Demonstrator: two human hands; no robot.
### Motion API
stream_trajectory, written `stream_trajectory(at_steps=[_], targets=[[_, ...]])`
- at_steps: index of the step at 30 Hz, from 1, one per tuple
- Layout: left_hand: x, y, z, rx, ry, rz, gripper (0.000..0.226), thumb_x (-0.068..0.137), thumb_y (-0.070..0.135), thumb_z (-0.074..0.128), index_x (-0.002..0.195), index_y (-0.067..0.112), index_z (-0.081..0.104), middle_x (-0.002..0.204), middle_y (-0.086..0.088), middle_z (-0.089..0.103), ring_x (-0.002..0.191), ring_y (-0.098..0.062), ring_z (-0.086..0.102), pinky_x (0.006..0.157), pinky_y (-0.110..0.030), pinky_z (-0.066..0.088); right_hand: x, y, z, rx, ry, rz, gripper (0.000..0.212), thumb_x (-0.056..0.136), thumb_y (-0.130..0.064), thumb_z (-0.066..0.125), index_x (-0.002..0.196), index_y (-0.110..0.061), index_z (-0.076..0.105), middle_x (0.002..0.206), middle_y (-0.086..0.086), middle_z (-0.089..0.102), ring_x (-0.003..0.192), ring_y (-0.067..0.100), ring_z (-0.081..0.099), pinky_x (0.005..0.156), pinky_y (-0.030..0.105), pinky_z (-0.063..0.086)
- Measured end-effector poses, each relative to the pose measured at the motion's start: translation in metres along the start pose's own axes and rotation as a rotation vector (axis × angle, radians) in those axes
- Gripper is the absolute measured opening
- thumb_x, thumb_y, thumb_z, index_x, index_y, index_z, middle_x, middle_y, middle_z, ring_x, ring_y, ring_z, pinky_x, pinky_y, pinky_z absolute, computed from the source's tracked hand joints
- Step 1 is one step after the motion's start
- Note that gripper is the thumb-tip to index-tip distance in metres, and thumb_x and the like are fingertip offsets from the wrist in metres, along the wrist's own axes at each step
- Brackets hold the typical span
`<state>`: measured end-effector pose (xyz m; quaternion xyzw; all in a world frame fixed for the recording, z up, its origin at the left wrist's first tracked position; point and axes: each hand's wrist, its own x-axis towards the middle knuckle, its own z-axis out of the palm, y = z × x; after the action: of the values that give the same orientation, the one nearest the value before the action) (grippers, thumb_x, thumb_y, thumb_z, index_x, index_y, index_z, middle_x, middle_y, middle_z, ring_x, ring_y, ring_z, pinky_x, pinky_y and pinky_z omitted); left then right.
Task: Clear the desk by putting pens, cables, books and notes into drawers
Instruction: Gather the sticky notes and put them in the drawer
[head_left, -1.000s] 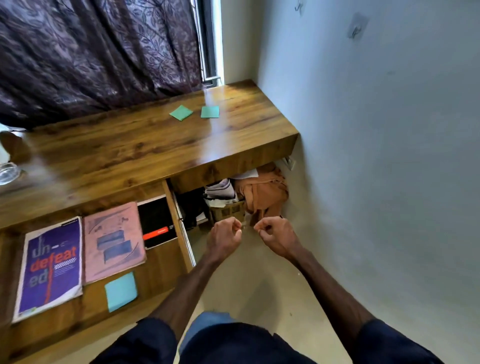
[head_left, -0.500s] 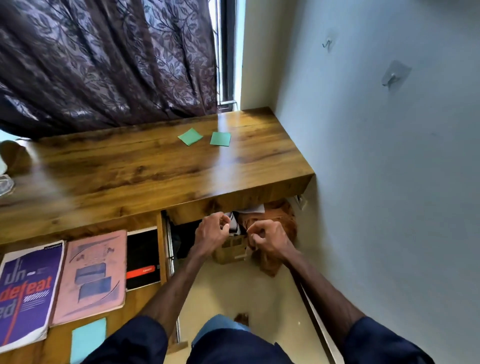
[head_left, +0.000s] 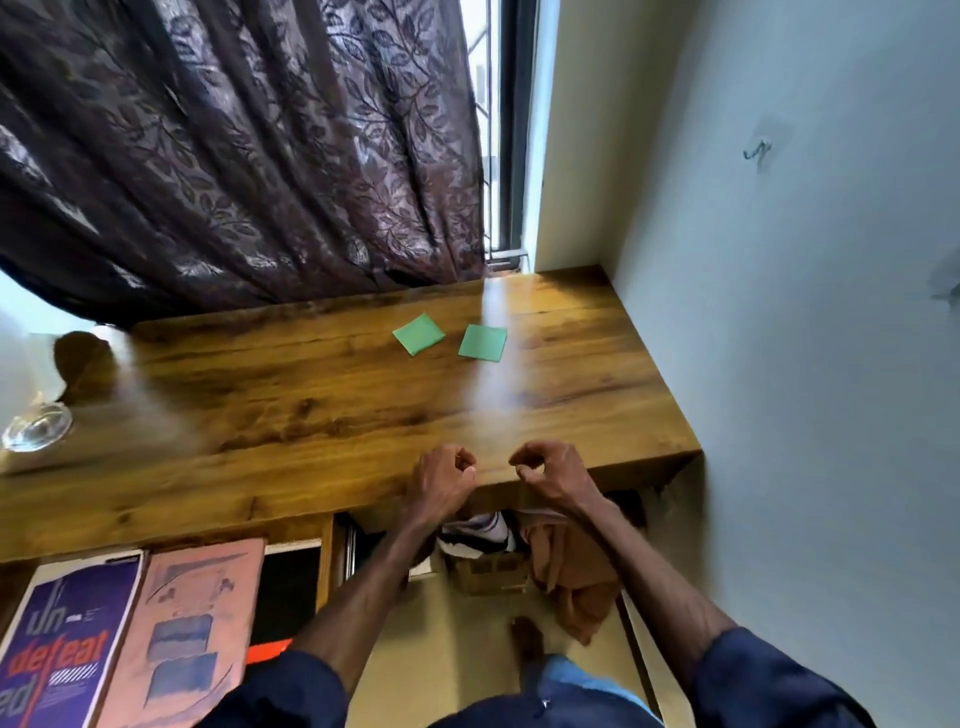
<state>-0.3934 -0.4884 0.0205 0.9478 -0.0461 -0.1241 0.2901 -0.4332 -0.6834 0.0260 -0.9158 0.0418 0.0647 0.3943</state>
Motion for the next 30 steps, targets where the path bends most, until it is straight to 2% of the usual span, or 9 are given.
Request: stream_trajectory(at_steps=[3,7,12,17,25,30], targets=[[0.038,0.007,-0.007,0.009,0.013,-0.066,0.020,0.088,0.027,0.065,0.105,0.026,0.074,0.106,0.006,0.075,0.100,-0.019,0.068,0.086,-0.032,0.056,0.048,0.003,-0.012,0.001,-0.014,-0.005,0.020,0.087,-0.012,0.065,0.100,-0.016,0.080,0.098,0.001,0.078,0.088,0.010,0.070,0.086,0.029,0.059],[0.078,0.008,-0.020,0.009,0.046,-0.080,0.018,0.086,0.028,0.065,0.103,0.027,0.071,0.105,0.009,0.074,0.098,-0.017,0.068,0.083,-0.034,0.057,0.104,0.000,-0.024,0.010,-0.015,0.007,0.023,0.085,-0.010,0.063,0.101,-0.013,0.079,0.100,0.003,0.078,0.090,0.014,0.070,0.088,0.033,0.057],[0.129,-0.002,-0.026,0.072,0.018,-0.097,0.027,0.091,0.026,0.065,0.117,0.021,0.067,0.115,0.003,0.070,0.109,-0.019,0.064,0.092,-0.032,0.054,0.171,-0.003,-0.034,-0.090,-0.051,0.061,0.037,0.086,-0.014,0.063,0.122,-0.011,0.070,0.126,0.008,0.070,0.117,0.024,0.064,0.102,0.034,0.050],[0.179,-0.010,-0.029,0.130,0.004,-0.072,0.032,0.095,0.027,0.063,0.125,0.019,0.060,0.132,-0.002,0.057,0.123,-0.020,0.055,0.100,-0.030,0.047,0.235,-0.008,-0.039,-0.183,-0.066,0.121,0.048,0.089,-0.019,0.064,0.135,-0.006,0.058,0.130,0.016,0.063,0.120,0.030,0.059,0.099,0.032,0.046],[0.270,-0.020,-0.039,0.195,0.028,-0.016,0.036,0.095,0.022,0.061,0.130,0.020,0.054,0.143,-0.001,0.045,0.135,-0.020,0.044,0.106,-0.030,0.043,0.328,-0.020,-0.034,-0.304,-0.026,0.167,0.050,0.094,-0.029,0.067,0.133,-0.004,0.049,0.136,0.015,0.052,0.127,0.031,0.049,0.105,0.039,0.044],[0.310,-0.042,-0.041,0.251,0.003,-0.010,0.040,0.097,0.023,0.059,0.136,0.019,0.051,0.150,-0.001,0.040,0.140,-0.018,0.041,0.110,-0.031,0.041,0.363,-0.018,-0.021,-0.378,-0.097,0.206,0.073,0.087,-0.037,0.076,0.140,-0.005,0.038,0.139,0.014,0.046,0.132,0.032,0.044,0.107,0.043,0.044]])
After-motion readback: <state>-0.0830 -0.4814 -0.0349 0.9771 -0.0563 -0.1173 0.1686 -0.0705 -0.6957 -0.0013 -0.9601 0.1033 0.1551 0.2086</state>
